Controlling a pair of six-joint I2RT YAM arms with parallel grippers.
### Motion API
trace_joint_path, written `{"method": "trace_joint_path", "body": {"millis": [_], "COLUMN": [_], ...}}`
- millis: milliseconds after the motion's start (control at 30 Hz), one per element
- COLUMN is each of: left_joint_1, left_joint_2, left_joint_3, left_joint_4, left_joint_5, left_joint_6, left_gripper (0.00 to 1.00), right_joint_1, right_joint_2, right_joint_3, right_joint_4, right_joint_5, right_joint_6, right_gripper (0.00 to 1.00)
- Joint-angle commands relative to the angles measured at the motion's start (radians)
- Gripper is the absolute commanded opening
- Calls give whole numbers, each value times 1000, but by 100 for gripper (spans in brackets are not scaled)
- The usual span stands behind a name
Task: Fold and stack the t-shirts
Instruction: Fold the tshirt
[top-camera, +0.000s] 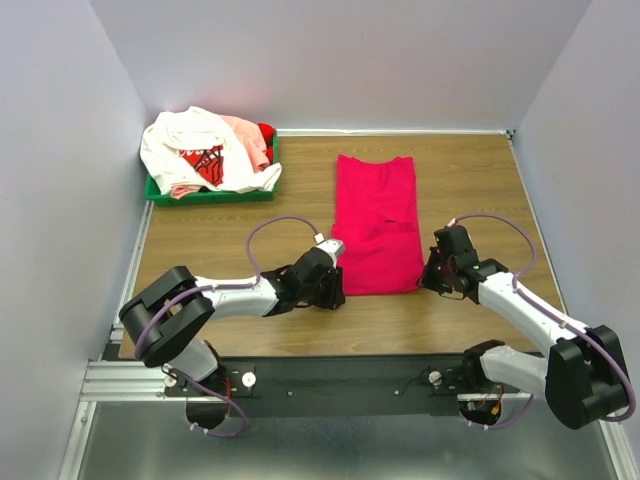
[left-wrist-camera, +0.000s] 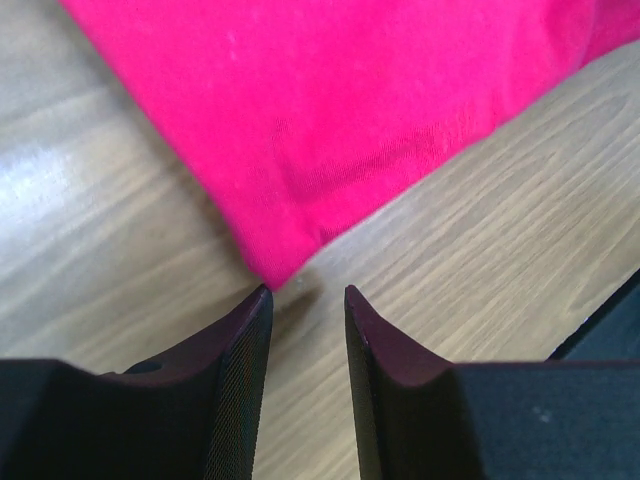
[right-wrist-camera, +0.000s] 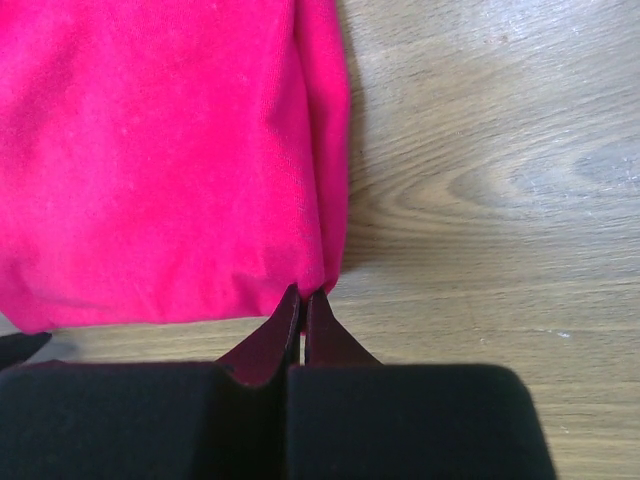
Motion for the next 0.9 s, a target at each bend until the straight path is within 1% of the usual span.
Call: {"method": "trace_joint_path", "body": {"millis": [0, 367, 533, 733, 767, 833, 867], "left_joint_1": [-25, -34, -34, -34, -34, -34, -34], "left_joint_2": [-28, 49, 73, 57, 57, 57, 58], "left_joint_3": [-27, 25, 48, 39, 38, 32, 30], "left_joint_4": [-57, -93, -94, -123, -123, -123, -122], "left_joint_5": [-81, -196, -200, -228, -227, -220, -223], "left_joint_6": [-58, -58, -54, -55, -55, -58, -60], "left_gripper": [43, 42, 42, 36, 33, 31, 27], "right_joint_1": [8, 11, 11, 12, 12, 14, 12], "right_joint_2": [-23, -30, -30, -32, -32, -32, -35], "right_joint_3": [-13, -14, -13, -14, -13, -14, -14], "right_joint_4": [-21, -20, -20, -18, -18, -17, -18], "right_joint_5": [4, -2, -2, -2, -2, -2, -1], "right_joint_6": [14, 9, 11, 9, 9, 11, 11], "right_gripper": [0, 1, 0, 0, 0, 1, 0]}}
